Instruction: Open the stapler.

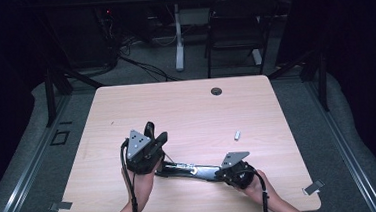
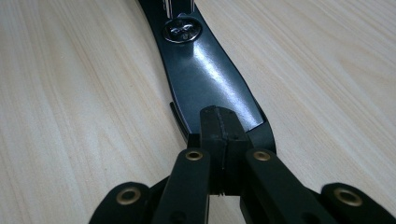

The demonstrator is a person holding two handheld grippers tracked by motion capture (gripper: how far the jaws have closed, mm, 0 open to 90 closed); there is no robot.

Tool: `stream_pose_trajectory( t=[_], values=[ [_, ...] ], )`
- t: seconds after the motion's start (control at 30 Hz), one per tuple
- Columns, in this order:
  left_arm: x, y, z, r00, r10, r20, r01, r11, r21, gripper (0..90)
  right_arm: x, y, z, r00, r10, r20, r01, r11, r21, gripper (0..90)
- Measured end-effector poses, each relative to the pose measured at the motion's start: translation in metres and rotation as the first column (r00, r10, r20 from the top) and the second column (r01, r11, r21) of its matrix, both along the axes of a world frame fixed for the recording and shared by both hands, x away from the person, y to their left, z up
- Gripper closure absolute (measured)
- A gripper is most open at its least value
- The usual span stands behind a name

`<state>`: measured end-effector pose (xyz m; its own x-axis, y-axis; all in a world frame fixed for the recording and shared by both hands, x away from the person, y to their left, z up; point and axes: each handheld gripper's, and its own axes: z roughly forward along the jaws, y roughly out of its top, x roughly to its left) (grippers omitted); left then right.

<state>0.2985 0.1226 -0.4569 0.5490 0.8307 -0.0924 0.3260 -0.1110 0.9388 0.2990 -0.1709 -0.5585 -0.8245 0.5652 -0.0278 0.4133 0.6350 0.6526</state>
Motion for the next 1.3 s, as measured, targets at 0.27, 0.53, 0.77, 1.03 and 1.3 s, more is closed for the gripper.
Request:
stream_pose_trajectory(
  t=[0.27,0.53,0.77,1.03,1.3],
  values=[
    [-0.004,0.004,0.003,0.9996,0.004,0.028,-0.004,1.0,0.002,90.0,0.0,0.0,0.0,1.0,0.0,-0.004,0.0,1.0,0.002,90.0],
    [-0.005,0.009,0.004,0.9991,0.017,0.038,-0.018,0.9996,0.02,90.0,0.0,0.0,0.0,1.0,-0.002,0.002,0.002,1.0,0.002,90.0],
    [-0.004,0.015,0.004,0.9988,0.031,0.037,-0.032,0.9994,0.014,90.0,0.0,0.0,0.0,1.0,-0.005,0.001,0.005,1.0,0.003,90.0],
    [-0.004,0.02,0.002,0.9991,0.036,0.023,-0.036,0.9992,0.015,90.0,0.0,0.0,0.0,1.0,-0.005,-0.003,0.005,1.0,0.005,90.0],
    [-0.003,0.019,0.0,0.9988,0.039,0.03,-0.039,0.9989,0.026,90.0,0.0,-0.001,0.0,1.0,-0.004,-0.004,0.004,1.0,0.007,90.0]
  ],
)
